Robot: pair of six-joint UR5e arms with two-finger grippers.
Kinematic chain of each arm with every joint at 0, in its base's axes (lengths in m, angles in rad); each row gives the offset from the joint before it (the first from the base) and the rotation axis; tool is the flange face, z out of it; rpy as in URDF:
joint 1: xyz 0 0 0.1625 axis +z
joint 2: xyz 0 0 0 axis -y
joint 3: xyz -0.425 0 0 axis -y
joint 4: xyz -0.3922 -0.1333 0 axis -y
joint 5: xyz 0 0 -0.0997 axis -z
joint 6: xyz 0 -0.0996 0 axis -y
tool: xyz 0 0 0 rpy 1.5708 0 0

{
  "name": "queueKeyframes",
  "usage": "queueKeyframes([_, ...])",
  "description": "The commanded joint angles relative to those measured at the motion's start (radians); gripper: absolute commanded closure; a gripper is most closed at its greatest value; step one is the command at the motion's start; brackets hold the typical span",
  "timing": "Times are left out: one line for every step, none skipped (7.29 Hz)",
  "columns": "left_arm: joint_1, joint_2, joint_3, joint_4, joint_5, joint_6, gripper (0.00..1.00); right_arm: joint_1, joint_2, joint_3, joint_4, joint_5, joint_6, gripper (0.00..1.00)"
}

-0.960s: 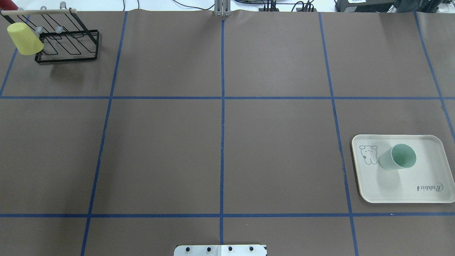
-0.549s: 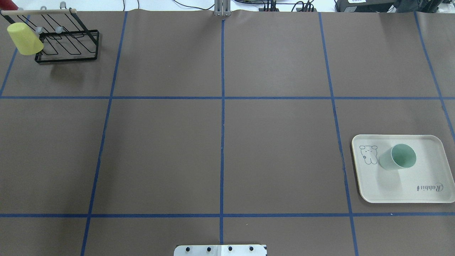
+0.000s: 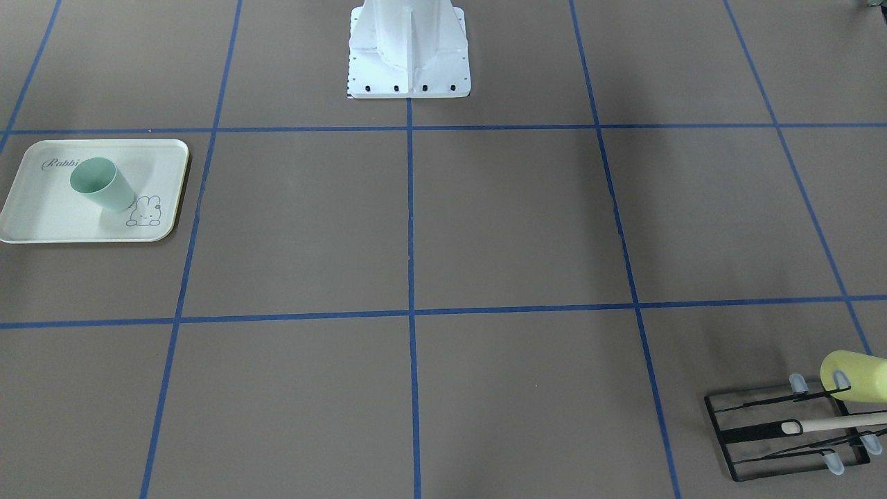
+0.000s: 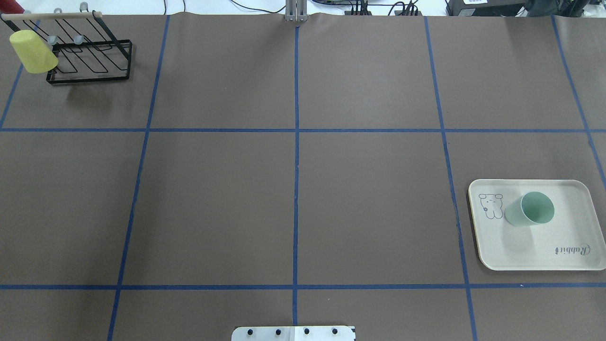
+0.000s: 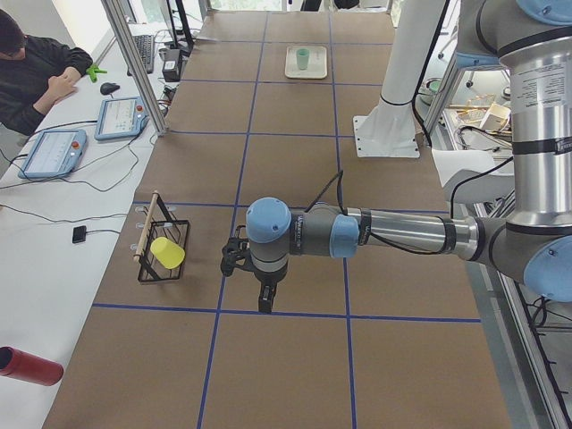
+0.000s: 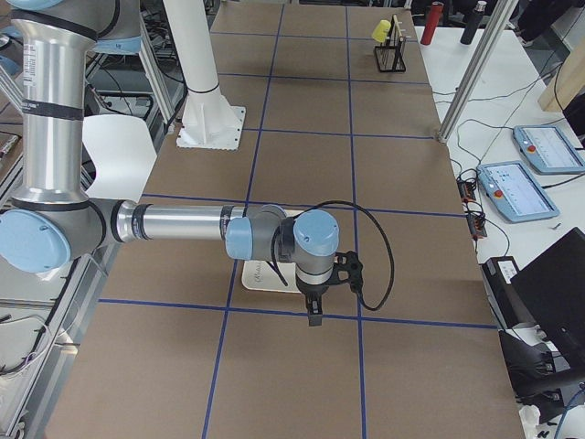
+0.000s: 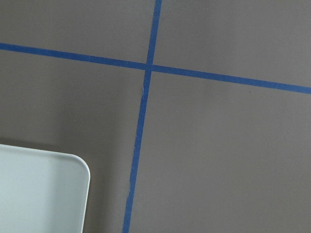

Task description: Left arm grabs green cup and hands to right arm on tray

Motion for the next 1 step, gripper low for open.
queueKeyframes([0.0, 0.0, 0.001, 0.0, 0.0, 0.0, 0.0, 0.0, 0.0, -0.003, 0.01, 0.0, 0.001, 0.0])
